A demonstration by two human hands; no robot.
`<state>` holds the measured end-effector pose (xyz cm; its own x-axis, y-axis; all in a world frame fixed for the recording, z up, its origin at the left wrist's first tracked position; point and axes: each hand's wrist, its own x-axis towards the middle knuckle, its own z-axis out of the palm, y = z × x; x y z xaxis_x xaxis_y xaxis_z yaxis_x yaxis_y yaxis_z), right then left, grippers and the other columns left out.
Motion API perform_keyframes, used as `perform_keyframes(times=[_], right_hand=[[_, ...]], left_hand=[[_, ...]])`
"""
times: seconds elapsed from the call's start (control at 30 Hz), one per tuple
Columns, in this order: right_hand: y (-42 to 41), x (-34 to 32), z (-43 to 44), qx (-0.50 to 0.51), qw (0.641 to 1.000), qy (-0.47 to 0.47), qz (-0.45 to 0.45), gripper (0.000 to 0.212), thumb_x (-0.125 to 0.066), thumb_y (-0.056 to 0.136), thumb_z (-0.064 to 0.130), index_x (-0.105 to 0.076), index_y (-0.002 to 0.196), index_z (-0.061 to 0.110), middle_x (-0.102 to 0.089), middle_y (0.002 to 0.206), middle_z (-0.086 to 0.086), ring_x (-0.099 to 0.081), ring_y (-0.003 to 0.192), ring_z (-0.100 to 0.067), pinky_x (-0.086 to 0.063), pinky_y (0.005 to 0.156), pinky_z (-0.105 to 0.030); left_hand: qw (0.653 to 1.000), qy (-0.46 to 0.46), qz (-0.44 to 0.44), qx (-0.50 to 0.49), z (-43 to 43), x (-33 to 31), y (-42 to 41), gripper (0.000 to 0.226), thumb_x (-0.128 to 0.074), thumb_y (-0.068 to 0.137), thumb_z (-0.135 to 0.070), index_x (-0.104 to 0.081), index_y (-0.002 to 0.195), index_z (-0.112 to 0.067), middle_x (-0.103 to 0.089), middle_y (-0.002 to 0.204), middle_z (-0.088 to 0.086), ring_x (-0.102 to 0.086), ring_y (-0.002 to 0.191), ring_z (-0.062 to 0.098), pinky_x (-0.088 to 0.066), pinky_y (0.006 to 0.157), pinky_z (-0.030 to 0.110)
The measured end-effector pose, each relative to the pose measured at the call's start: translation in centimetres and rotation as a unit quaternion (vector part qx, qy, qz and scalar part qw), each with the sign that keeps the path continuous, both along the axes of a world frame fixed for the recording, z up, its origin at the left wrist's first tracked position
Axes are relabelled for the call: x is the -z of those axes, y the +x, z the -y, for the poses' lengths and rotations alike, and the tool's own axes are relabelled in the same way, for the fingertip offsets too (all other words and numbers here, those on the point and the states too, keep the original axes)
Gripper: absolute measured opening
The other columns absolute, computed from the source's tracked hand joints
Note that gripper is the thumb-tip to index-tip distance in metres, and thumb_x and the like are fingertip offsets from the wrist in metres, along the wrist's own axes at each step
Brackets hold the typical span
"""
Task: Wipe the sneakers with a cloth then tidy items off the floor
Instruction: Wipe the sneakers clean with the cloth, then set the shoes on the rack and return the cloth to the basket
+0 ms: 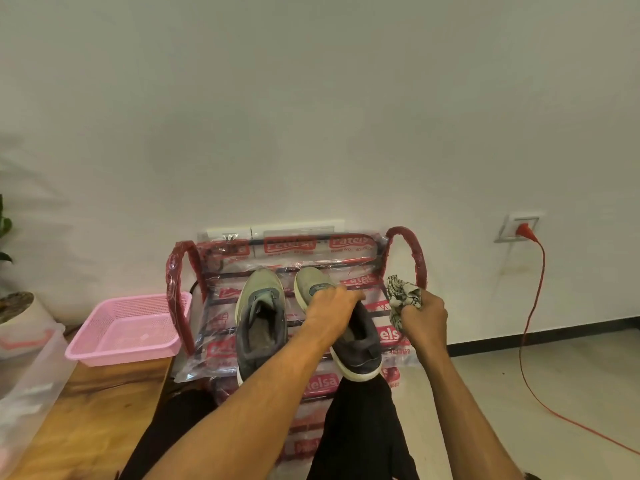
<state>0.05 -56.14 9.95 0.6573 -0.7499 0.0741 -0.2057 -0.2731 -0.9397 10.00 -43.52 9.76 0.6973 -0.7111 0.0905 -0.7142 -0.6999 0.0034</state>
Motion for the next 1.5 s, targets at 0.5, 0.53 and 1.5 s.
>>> perform_keyframes(times=[0.5,0.53,1.5], right_hand=[[0.8,0.5,-1.8,-0.048,0.999,-0.003,-0.023,0.032,-0.045,0.091,-0.004,-0.064,0.086,0.021,-0.067,0.077,-0.001,-0.065,0.070,-0.017,-0.058,0.060,-0.033],[0.9,0.5,-2.1,-0.051,0.998,-0.008,-0.024,0.034,-0.046,0.091,-0.005,-0.062,0.081,0.024,-0.066,0.076,0.000,-0.065,0.071,-0.017,-0.058,0.062,-0.035],[4.2,-7.5,-9.4,-0.171,0.974,-0.132,0.062,0.037,-0.054,0.087,-0.005,-0.069,0.117,0.012,-0.073,0.102,-0.009,-0.063,0.083,-0.017,-0.047,0.069,-0.025]], left_hand=[[0.997,0.053,0.047,0.021,-3.5,-1.8,0.7,0.012,-0.053,0.088,-0.002,-0.056,0.094,-0.012,-0.062,0.096,0.012,-0.060,0.090,0.031,-0.035,0.065,0.036],[0.998,0.050,0.047,0.016,-3.8,-1.8,0.8,0.014,-0.053,0.088,-0.002,-0.058,0.098,-0.011,-0.062,0.098,0.012,-0.060,0.091,0.032,-0.035,0.065,0.036],[0.977,-0.176,-0.026,-0.117,-18.4,-7.0,2.6,0.040,-0.064,0.086,-0.009,-0.064,0.122,-0.025,-0.064,0.126,0.002,-0.063,0.109,0.020,-0.053,0.091,0.043]])
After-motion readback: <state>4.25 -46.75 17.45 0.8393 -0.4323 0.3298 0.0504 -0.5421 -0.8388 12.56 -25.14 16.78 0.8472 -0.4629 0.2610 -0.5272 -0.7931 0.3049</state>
